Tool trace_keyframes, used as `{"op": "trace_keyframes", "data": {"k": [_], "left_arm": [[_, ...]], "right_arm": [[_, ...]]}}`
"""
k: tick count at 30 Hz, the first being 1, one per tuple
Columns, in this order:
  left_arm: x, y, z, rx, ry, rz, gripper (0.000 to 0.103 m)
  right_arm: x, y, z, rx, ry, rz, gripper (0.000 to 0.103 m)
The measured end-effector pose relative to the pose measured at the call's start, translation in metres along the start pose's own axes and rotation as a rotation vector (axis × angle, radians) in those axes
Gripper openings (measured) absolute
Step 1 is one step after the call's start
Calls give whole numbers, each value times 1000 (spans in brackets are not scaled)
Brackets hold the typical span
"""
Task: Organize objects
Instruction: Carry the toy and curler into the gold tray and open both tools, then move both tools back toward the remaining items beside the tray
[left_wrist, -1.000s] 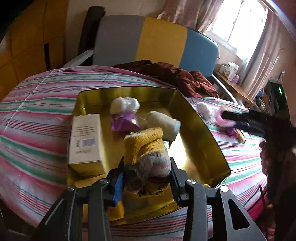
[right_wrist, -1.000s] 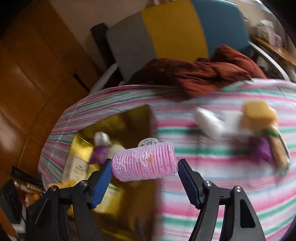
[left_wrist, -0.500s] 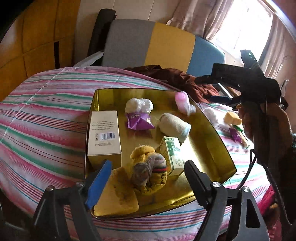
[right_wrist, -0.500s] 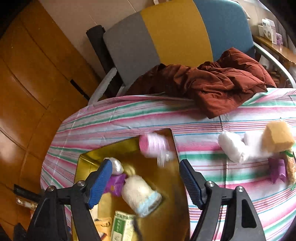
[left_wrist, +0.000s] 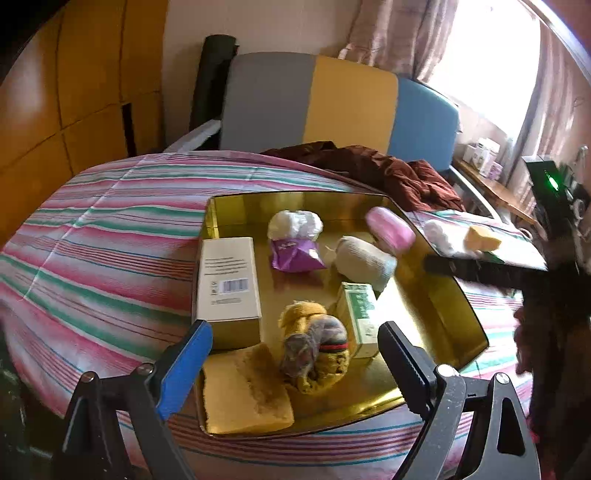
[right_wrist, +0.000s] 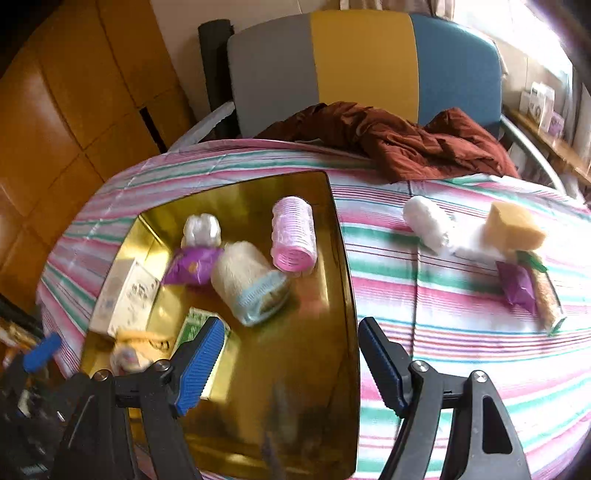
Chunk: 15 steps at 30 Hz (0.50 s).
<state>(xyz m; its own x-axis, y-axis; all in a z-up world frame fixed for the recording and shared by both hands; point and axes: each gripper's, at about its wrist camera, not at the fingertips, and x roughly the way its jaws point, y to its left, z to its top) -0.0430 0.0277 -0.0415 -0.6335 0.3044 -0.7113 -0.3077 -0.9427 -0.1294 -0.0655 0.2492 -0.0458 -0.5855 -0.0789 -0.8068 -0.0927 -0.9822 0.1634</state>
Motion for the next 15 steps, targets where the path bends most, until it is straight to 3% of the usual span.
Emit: {"op": "trace_keyframes", "data": {"k": [6,15], "left_arm": [[-9,3,1,-6,-40,31,100],[-16,-4,-1,17,-50,68,100]], "right_arm": [[-12,14,-18,-54,-19,-18,76],[-30,21,-27,-75,-51,-15,76]]}}
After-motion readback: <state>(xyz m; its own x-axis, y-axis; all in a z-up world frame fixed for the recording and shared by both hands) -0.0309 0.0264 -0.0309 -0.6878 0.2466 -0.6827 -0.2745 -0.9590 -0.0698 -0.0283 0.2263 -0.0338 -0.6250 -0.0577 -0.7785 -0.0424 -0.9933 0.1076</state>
